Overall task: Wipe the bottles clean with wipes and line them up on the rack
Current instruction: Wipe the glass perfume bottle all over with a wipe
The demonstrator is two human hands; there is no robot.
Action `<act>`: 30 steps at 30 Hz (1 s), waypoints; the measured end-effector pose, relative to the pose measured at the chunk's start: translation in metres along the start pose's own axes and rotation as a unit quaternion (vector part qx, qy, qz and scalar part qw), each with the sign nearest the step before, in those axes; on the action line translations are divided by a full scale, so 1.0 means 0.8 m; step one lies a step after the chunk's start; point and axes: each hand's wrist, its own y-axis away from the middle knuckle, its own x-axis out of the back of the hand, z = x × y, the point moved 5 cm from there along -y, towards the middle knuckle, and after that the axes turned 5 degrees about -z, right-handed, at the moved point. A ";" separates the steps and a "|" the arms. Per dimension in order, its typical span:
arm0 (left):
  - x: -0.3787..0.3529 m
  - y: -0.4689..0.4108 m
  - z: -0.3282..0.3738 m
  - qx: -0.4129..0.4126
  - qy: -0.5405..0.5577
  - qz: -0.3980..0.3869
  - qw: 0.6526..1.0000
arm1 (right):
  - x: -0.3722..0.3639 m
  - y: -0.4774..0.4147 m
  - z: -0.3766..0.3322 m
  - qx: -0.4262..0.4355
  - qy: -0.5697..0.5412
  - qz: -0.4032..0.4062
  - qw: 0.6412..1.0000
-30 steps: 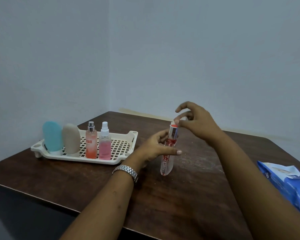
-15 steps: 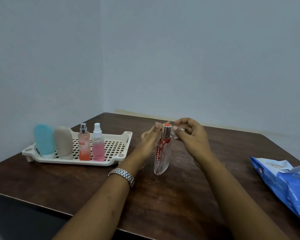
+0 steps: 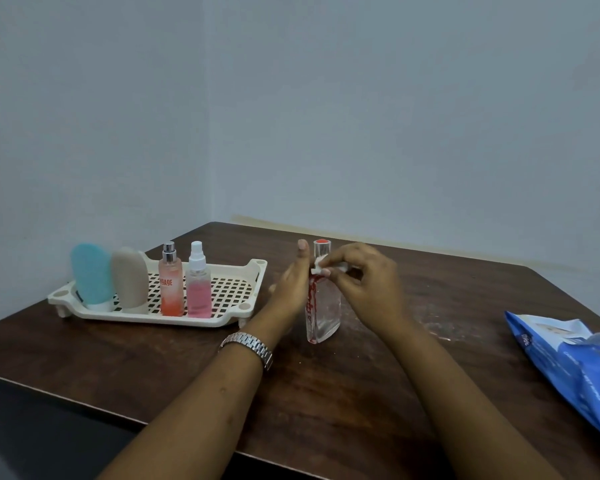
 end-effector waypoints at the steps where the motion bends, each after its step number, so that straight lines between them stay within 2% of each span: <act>1: 0.001 0.000 0.001 -0.001 -0.005 0.002 1.000 | -0.001 0.000 0.000 0.007 0.023 -0.017 1.000; 4: 0.000 0.003 0.004 -0.006 -0.004 -0.009 1.000 | 0.007 -0.003 0.002 0.020 0.069 -0.025 0.997; 9: -0.003 0.003 -0.001 0.019 0.003 -0.005 1.000 | 0.014 -0.001 -0.005 0.048 0.089 0.066 0.993; 11: -0.002 -0.001 -0.006 0.027 -0.003 0.005 1.000 | 0.012 -0.001 -0.010 0.061 0.103 0.079 0.990; 15: -0.005 0.008 0.005 0.005 -0.005 -0.014 1.000 | 0.004 0.002 -0.018 0.088 0.152 0.037 0.984; 18: -0.007 0.013 0.010 -0.008 -0.004 -0.015 1.000 | 0.001 0.004 -0.017 0.070 0.147 0.000 0.987; 23: -0.007 0.004 -0.004 0.023 0.007 -0.012 1.000 | 0.010 0.002 -0.012 0.039 0.108 0.029 0.993; 30: -0.008 0.001 -0.010 0.036 0.034 -0.010 0.999 | 0.006 0.000 -0.007 0.033 0.095 -0.010 0.995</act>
